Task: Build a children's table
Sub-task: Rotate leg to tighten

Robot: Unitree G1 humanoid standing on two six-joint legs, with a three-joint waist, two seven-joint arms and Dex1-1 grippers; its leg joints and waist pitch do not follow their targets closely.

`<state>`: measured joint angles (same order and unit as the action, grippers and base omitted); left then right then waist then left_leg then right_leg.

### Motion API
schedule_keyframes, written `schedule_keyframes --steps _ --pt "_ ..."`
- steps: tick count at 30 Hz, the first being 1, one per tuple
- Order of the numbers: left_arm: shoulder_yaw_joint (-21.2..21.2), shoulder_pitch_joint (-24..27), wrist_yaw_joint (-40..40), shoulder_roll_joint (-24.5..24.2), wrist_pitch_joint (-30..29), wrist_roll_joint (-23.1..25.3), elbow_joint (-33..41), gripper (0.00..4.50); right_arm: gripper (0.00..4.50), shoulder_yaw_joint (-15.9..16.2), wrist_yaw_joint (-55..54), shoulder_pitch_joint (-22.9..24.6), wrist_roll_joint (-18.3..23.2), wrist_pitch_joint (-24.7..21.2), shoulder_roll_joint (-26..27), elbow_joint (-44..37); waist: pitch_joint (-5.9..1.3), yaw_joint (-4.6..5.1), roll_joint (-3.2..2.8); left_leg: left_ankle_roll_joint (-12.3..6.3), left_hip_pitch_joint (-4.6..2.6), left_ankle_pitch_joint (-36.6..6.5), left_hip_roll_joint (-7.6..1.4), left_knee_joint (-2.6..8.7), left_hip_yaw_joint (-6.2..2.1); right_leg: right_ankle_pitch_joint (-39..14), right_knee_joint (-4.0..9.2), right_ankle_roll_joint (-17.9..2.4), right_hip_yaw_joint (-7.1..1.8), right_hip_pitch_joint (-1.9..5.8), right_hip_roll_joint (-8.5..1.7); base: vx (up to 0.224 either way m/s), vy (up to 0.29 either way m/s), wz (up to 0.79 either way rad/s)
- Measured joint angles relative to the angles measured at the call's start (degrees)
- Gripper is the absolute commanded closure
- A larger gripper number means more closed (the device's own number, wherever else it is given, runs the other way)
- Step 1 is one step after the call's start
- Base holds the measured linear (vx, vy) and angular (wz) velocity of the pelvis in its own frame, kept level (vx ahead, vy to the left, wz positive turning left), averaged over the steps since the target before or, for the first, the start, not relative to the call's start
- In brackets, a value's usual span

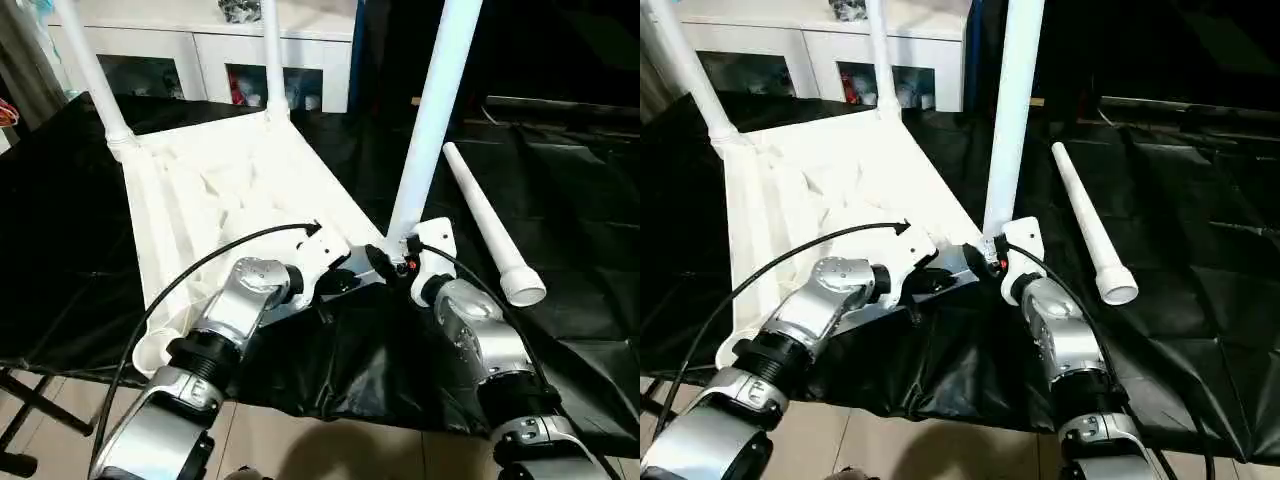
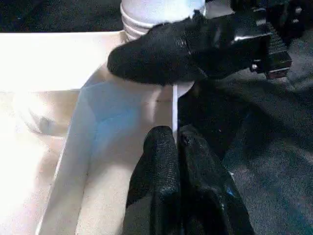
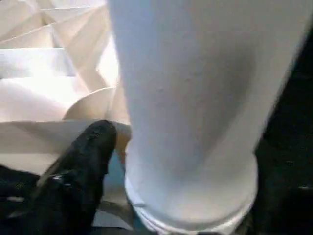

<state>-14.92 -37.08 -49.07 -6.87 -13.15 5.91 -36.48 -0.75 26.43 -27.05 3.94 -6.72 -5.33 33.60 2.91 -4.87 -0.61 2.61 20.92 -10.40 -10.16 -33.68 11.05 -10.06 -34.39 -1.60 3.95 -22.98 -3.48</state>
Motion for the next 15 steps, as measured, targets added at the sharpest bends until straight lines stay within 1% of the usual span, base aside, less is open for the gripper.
schedule_keyframes --steps 1,4,5,6,7,12,15 --pt "-0.13 0.2 -1.33 -0.67 0.18 -0.15 0.65 4.5 0.61 0.57 2.02 0.4 0.09 -0.04 -0.92 -0.8 0.0 -0.03 0.0 0.0 0.05 -0.01 0.0 0.04 0.0 0.0 0.0 0.0 0.01 -0.06 0.0 0.0 0.0 0.0" --pt "-0.77 1.48 -8.21 -4.68 1.1 -2.02 3.07 4.5 0.61 3.82 13.02 2.57 1.23 -0.15 -5.7 -4.26 0.03 -0.31 0.01 -0.04 0.16 -0.02 -0.02 0.15 0.0 -0.07 0.03 0.02 0.04 -0.16 0.02 0.0 0.0 0.0" --pt "-0.81 1.9 -10.49 -5.87 1.44 -2.56 3.61 4.5 0.61 4.62 16.28 2.91 1.66 -0.18 -6.64 -4.93 0.04 -0.43 -0.01 -0.05 0.17 -0.03 -0.03 0.17 0.0 -0.1 0.03 0.01 0.06 -0.17 0.03 0.0 0.0 0.0" --pt "-0.83 1.96 -11.35 -6.1 1.64 -2.63 3.63 4.5 0.61 4.72 17.15 2.91 1.85 -0.26 -6.67 -5.02 0.06 -0.46 -0.03 -0.05 0.17 -0.03 -0.04 0.15 0.0 -0.09 0.03 0.0 0.06 -0.17 0.03 0.0 0.0 0.0" --pt "-1.12 2.03 -12.89 -6.69 1.97 -2.82 4.0 4.5 0.61 5.31 19.04 3.02 2.34 -0.53 -7.45 -5.62 0.1 -0.82 -0.09 -0.04 0.22 -0.03 -0.03 0.11 0.0 -0.09 0.02 0.0 0.06 -0.17 0.02 0.0 0.0 0.0" --pt "-2.29 2.25 -21.15 -10.95 3.08 -4.4 4.32 4.5 0.61 9.96 31.96 4.31 3.8 -2.03 -13.24 -9.61 0.15 -1.92 -0.07 -0.05 0.19 -0.03 -0.03 0.01 0.02 -0.09 0.01 0.0 0.03 -0.08 0.01 0.0 0.0 0.0" --pt "-2.61 2.28 -23.93 -11.95 3.52 -4.55 4.32 4.5 0.61 10.88 35.99 4.48 4.0 -2.68 -14.54 -10.61 0.15 -2.42 -0.07 -0.05 0.21 -0.02 -0.04 -0.05 0.02 -0.09 -0.01 0.0 0.01 -0.06 -0.01 0.0 0.0 0.0"
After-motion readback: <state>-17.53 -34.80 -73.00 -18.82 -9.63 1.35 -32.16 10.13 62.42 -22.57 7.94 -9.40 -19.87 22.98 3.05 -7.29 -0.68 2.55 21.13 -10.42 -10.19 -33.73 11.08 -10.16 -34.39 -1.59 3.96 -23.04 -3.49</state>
